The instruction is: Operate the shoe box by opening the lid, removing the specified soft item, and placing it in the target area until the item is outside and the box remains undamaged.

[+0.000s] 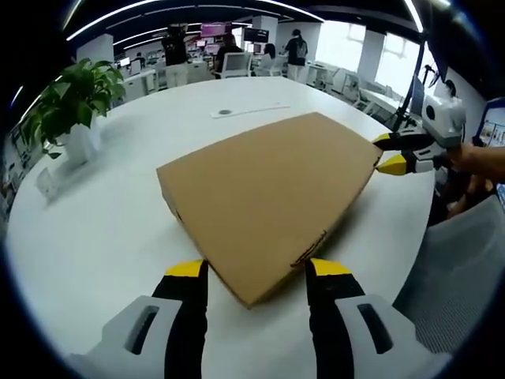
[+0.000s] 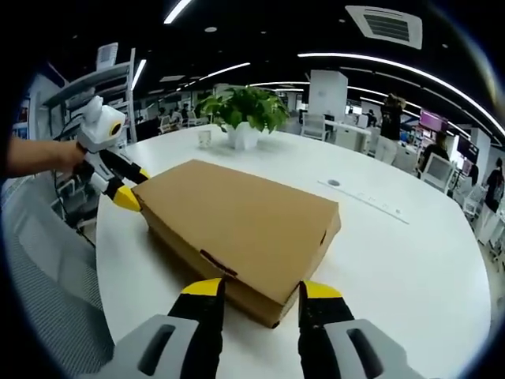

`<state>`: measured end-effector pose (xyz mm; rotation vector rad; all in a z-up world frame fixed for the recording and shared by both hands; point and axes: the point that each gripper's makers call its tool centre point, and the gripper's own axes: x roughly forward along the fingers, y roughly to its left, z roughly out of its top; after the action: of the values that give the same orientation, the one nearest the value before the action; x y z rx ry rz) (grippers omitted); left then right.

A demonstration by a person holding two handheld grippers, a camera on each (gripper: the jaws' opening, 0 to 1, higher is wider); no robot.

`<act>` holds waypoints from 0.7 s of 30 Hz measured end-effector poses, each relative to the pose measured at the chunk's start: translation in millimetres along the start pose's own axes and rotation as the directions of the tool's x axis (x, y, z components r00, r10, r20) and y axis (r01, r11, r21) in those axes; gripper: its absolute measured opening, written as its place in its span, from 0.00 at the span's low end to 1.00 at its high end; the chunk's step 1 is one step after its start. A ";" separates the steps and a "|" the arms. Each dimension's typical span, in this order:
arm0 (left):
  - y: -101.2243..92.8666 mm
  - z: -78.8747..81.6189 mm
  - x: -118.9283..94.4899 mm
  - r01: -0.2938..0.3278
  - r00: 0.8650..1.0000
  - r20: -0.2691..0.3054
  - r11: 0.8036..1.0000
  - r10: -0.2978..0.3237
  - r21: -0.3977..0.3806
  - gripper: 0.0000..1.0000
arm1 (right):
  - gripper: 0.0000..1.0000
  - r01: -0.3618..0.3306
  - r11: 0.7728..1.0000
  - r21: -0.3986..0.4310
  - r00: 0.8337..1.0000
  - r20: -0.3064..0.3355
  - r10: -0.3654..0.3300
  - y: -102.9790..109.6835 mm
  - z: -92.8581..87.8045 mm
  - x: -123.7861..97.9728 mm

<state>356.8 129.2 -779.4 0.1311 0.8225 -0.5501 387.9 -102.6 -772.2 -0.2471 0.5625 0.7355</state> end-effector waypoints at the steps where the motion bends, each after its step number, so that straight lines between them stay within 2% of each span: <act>1: 1.9 -0.8 -1.2 0.004 1.000 -0.002 1.000 -0.004 0.005 0.50 | 0.33 0.000 1.000 0.001 1.000 0.000 0.000 0.7 0.2 0.2; 21: 40.0 -17.8 -22.0 0.039 0.998 -0.046 0.995 -0.035 0.087 0.50 | 0.31 -0.051 0.999 0.004 0.999 0.011 0.050 52.1 10.0 10.3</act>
<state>353.5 178.1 -779.5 0.2101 0.8451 -0.6202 362.0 -55.2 -770.8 -0.2252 0.5615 0.7840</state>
